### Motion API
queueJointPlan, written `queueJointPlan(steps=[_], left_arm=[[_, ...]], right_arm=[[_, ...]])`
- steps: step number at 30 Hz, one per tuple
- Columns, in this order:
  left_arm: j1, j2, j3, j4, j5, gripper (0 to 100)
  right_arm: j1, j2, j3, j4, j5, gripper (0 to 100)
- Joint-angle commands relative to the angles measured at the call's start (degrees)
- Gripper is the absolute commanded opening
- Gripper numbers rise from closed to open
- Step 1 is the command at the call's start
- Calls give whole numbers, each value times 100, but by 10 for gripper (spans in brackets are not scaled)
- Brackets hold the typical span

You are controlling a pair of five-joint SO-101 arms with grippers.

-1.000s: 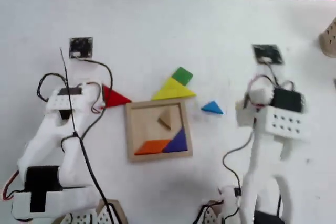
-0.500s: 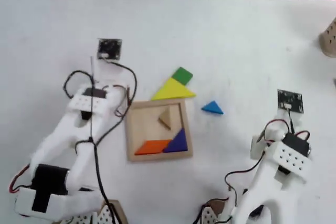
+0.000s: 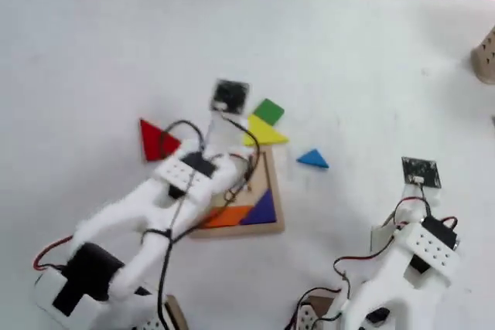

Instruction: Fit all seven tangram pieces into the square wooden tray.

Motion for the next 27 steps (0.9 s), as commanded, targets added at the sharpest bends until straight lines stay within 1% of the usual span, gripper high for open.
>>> queueJointPlan(steps=[1, 6, 11, 16, 20, 24, 27], left_arm=[[409, -277, -18, -220, 26, 20], [629, -233, 26, -615, 44, 20], [716, -233, 264, -607, 35, 20], [523, -233, 448, -501, 62, 20], [549, -224, 571, -510, 70, 20], [541, -242, 721, -290, 70, 20], [505, -277, 756, 237, 44, 20]], right_arm=[[57, -154, -26, -84, 79, 27], [48, -145, -26, -101, 88, 27], [40, -136, -26, -145, 88, 27], [40, -127, -26, -198, 88, 27], [-75, -127, -26, -198, 88, 27], [-75, -127, -26, -198, 79, 27], [-57, -127, -26, -198, 79, 27]])
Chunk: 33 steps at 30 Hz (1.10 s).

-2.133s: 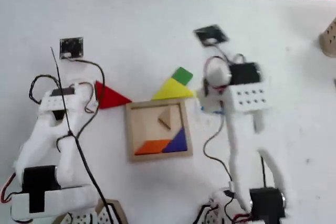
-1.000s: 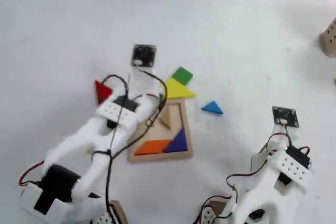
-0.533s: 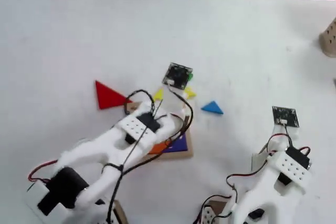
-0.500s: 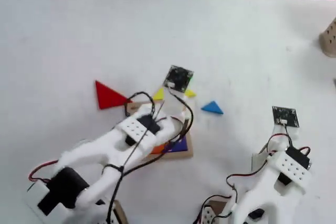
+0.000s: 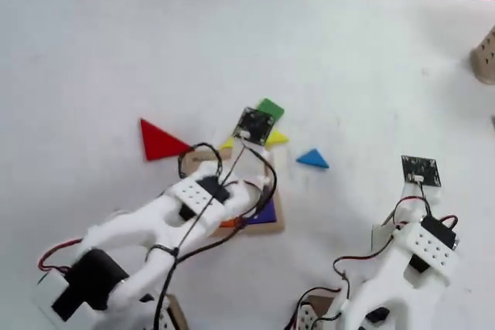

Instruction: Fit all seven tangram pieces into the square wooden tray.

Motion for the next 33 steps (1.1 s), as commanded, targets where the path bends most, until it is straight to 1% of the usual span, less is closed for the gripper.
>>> queueJointPlan(steps=[1, 4, 7, 9, 14, 19, 21, 24, 27, 33], left_arm=[[-110, -180, 26, 686, 9, 20], [-321, -180, 9, 1125, 9, 20], [-541, -198, -9, 1371, 0, 20], [-567, -347, -62, 1512, 0, 20], [-523, -1473, -105, 2013, 0, 20], [-576, -2721, -114, 1987, 35, 20], [-576, -2879, -97, 1653, 44, 20], [-576, -2633, -70, 967, 44, 20], [-576, -2000, -123, 448, 44, 20], [-523, -523, -132, -905, 0, 20]], right_arm=[[-40, -127, -26, -75, 62, 27], [-31, -127, -26, -75, 62, 27], [-31, -127, -26, -75, 62, 27], [-31, -127, -26, -75, 62, 27], [-31, -127, -26, -75, 62, 27], [-31, -127, -18, -66, 62, 27], [-31, -127, -18, -66, 70, 27], [-31, -127, -18, -66, 70, 27], [-22, -127, -18, -66, 70, 27], [-22, -127, -18, -66, 70, 27]])
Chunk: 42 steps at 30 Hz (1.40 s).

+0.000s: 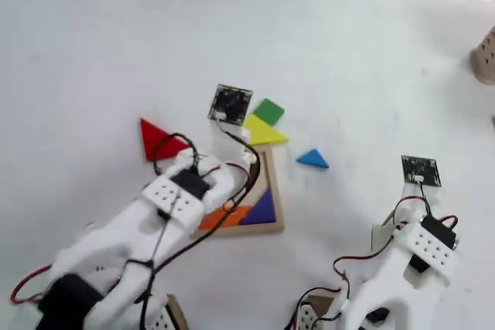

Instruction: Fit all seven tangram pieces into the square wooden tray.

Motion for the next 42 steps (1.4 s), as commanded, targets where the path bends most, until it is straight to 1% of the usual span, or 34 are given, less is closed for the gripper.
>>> queueJointPlan(steps=[1, 4, 6, 8, 10, 13, 15, 18, 25, 29, 34, 38, 42], left_arm=[[4, 681, -176, -905, 0, 20], [4, 1130, -176, -1424, 0, 20], [13, 1200, -176, -1512, 0, 20], [110, 1200, -167, -1389, 0, 20], [251, 1191, -176, -993, -105, 20], [435, 1182, -176, -404, -615, 20], [444, 1182, -176, -123, -782, 20], [356, 1095, -167, 229, -782, 20], [330, 286, -123, 1600, -818, 20], [312, 84, -114, 2136, -818, 20], [338, 57, -176, 2189, -818, 20], [303, 48, -422, 1916, -782, 20], [127, 48, -738, 1873, -774, 20]], right_arm=[[-22, -127, -18, -66, 70, 27], [-22, -127, -18, -66, 70, 27], [-22, -127, -18, -66, 70, 27], [-22, -127, -18, -66, 70, 27], [-22, -127, -18, -66, 70, 27], [-22, -127, -18, -66, 70, 27], [-22, -127, -18, -66, 70, 27], [-31, -127, -18, -66, 70, 27], [-40, -127, -18, -66, 70, 27], [-31, -127, -18, -66, 70, 27], [-31, -127, -18, -66, 70, 27], [-31, -127, -18, -66, 70, 27], [-22, -127, -18, -66, 70, 27]])
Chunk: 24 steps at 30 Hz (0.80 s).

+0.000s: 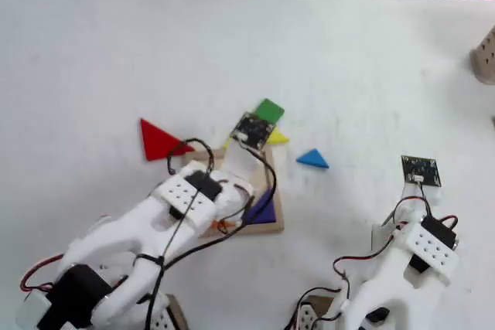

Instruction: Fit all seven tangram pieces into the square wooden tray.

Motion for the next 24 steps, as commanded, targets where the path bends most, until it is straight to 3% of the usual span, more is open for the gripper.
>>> queueJointPlan(steps=[1, 10, 17, 24], left_arm=[[-242, -189, -510, -123, -9, 20], [-743, -189, -853, -79, -9, 20], [-1341, -136, -413, -158, -53, 20], [-1323, -180, 536, -1248, -26, 20]], right_arm=[[-22, -127, -18, -66, 53, 27], [-57, -127, -18, -66, 53, 27], [-57, -127, -18, -66, 53, 27], [-66, -127, -18, -57, 53, 27]])
